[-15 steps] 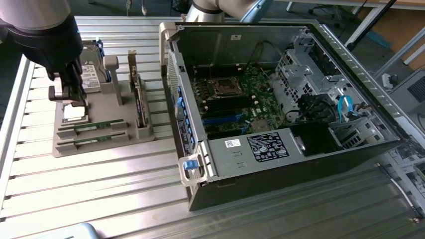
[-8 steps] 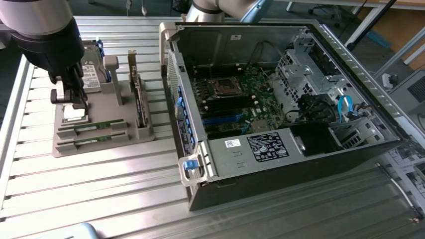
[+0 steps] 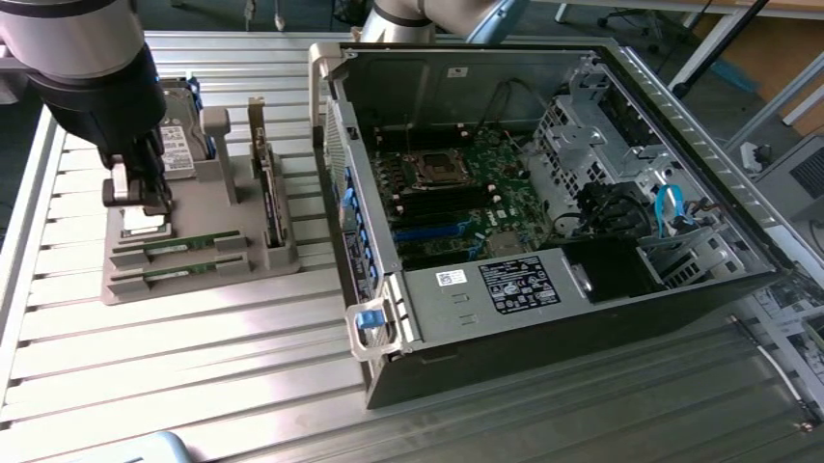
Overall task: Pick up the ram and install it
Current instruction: 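Pick up the ram and move it above insertion slot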
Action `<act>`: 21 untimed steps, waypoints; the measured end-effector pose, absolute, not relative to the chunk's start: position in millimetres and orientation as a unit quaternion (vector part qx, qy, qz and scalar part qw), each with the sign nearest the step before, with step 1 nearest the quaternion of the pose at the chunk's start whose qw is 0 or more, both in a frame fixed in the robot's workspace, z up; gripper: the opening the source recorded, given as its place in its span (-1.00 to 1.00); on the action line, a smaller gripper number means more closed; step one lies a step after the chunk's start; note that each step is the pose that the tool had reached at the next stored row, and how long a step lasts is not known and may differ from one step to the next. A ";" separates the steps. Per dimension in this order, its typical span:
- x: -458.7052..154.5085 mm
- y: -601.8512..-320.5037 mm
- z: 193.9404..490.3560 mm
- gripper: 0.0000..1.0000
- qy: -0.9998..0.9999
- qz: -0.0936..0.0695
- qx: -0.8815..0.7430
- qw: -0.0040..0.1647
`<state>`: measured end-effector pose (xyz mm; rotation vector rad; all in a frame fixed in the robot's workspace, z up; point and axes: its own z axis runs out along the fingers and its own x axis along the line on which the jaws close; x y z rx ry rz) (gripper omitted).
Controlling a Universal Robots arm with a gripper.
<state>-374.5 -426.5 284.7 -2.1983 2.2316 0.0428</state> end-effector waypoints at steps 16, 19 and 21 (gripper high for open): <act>-374.5 -426.5 267.3 -0.52 0.712 0.014 -0.702 0.004; -374.5 -426.5 263.9 -0.52 0.712 0.014 -0.702 0.004; -374.5 -426.5 261.8 -0.52 0.712 0.014 -0.702 0.004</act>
